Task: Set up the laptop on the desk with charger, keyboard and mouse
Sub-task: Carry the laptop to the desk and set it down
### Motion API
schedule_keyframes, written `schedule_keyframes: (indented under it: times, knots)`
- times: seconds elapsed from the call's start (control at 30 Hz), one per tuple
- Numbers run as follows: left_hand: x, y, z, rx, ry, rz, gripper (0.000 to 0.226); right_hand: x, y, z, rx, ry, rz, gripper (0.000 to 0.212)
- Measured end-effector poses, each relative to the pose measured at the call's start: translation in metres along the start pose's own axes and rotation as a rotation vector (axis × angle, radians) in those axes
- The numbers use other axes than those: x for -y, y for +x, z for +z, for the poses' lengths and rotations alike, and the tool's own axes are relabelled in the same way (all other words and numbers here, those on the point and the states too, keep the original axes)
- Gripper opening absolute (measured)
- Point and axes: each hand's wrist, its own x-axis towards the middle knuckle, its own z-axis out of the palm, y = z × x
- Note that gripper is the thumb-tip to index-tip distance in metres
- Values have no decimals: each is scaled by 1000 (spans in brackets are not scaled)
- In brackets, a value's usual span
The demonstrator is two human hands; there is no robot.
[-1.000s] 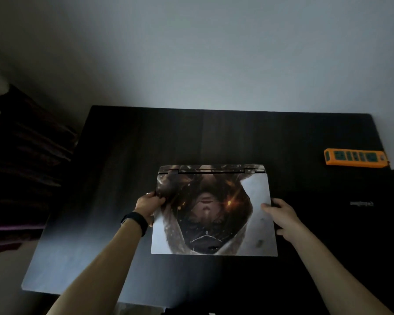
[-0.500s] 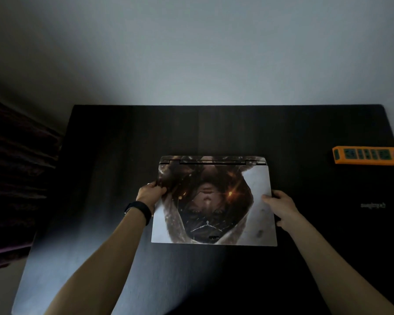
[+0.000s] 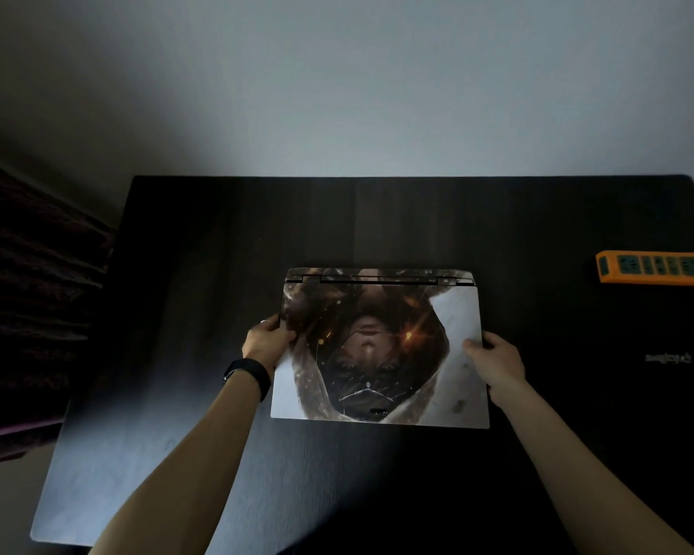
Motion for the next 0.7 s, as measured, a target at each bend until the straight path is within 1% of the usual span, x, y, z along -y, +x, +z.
schedule_keyframes:
  times: [0.13,0.23,0.3,0.37,0.43,0.47,0.57,0.7]
  knots:
    - [5,-4,-4,25,55,47,61,-2,0,2,14,-10,-22,52]
    - [13,-9,-8,-3,232,144,75,-5,0,4,43,-17,-69,53]
    - [20,-27,-7,-30,289,216,82,-10,-6,5,47,-96,-139,56]
    - [33,-47,-3,-32,332,324,85,-20,-15,7,52,-162,-245,65]
    - [54,-63,-1,-6,486,442,88,-35,-29,9,40,-235,-311,83]
    - [65,-68,-1,15,576,468,91,-45,-35,10,31,-271,-324,91]
    - [92,-78,-2,52,724,491,104,-73,-53,14,33,-337,-346,108]
    - [106,-81,-7,66,799,488,116,-102,-61,16,62,-351,-443,115]
